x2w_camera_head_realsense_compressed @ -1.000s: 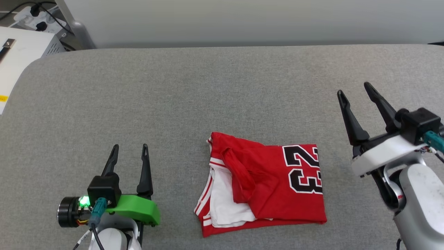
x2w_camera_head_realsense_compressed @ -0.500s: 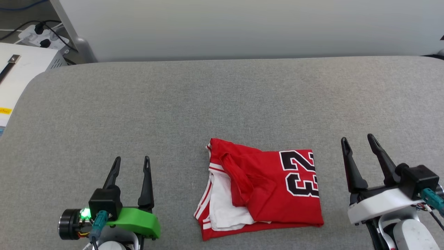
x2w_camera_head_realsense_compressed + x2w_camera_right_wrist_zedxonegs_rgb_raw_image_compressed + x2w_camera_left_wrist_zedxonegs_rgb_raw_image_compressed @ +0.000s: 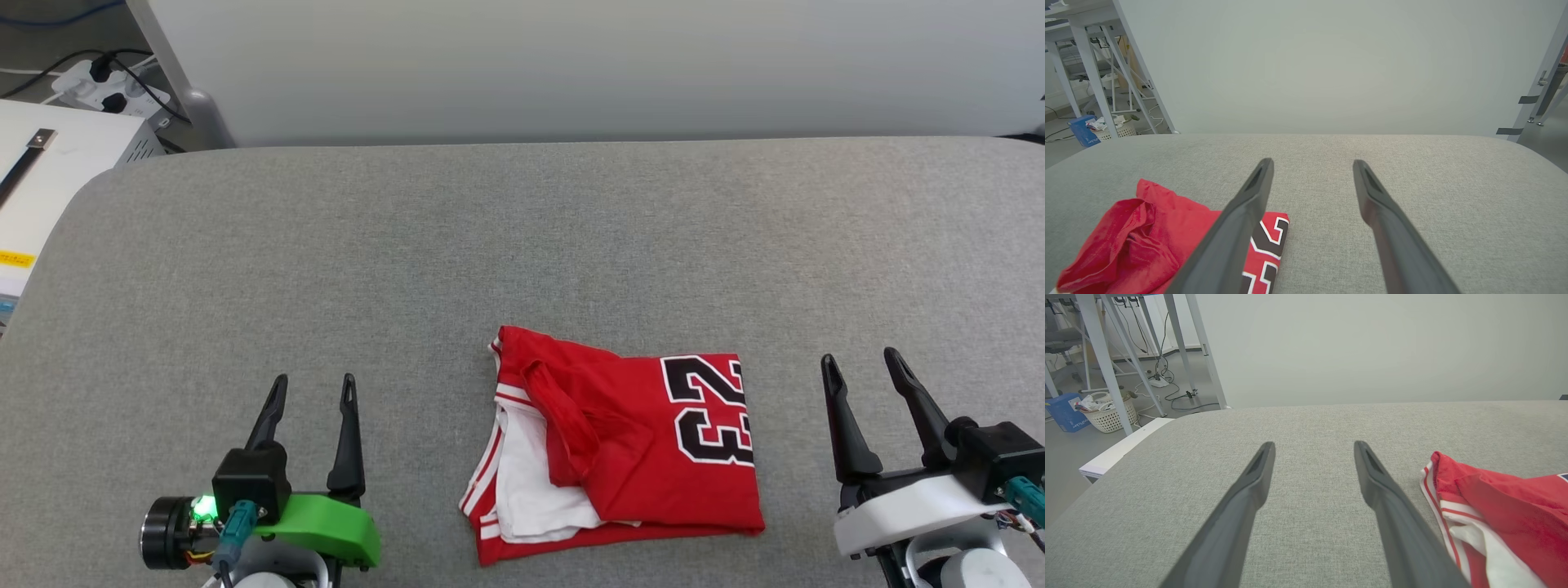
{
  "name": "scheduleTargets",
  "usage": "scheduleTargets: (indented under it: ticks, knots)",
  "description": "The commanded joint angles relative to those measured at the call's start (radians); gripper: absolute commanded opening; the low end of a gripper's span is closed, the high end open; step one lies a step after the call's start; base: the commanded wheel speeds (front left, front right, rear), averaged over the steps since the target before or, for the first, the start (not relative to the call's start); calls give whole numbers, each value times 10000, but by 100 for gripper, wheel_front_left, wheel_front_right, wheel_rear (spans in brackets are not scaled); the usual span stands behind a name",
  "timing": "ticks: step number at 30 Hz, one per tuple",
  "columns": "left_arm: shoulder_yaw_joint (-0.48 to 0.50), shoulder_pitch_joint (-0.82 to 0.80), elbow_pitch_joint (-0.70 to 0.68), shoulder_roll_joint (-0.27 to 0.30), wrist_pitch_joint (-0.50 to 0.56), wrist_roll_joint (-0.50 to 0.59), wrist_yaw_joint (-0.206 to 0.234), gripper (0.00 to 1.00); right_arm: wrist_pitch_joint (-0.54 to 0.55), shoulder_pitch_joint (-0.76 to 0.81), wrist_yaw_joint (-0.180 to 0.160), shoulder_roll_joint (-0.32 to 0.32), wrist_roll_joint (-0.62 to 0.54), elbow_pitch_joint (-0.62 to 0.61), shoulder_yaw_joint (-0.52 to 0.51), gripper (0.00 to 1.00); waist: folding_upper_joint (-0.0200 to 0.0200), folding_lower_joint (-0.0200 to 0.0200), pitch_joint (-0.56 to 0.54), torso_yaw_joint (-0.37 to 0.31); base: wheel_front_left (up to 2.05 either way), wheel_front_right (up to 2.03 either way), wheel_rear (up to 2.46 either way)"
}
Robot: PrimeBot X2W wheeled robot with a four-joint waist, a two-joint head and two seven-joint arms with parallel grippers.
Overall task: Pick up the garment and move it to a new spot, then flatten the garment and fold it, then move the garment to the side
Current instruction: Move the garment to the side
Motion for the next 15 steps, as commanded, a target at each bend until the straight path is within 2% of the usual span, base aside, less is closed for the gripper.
scheduleTargets:
  ticks: [1, 4, 8, 10, 15]
  knots:
    - [-12, 119, -3, -7, -59, 8, -46, 100, 22, -118, -7, -67, -88, -80, -48, 100, 0, 0, 28, 20, 0, 0, 0]
    - [-39, 34, 25, -27, -59, -14, -39, 100, 92, -710, -7, -295, -64, -281, -159, 100, 0, 0, 143, 62, 0, 0, 0]
    - [-60, -82, 38, -47, -59, -39, -39, 100, 695, -1634, -7, -941, 174, -457, 7, 100, 0, 0, 304, 102, 0, 0, 0]
    - [-74, -152, 52, -53, -59, -42, -51, 100, 1431, -2081, -7, -1403, 591, -445, 275, 100, 0, 0, 380, 137, 0, 0, 0]
    - [-69, -296, 65, -66, -59, -54, -53, 100, 4212, -2836, -7, -2680, 2223, -447, 1365, 100, 0, 0, 561, 217, 0, 0, 0]
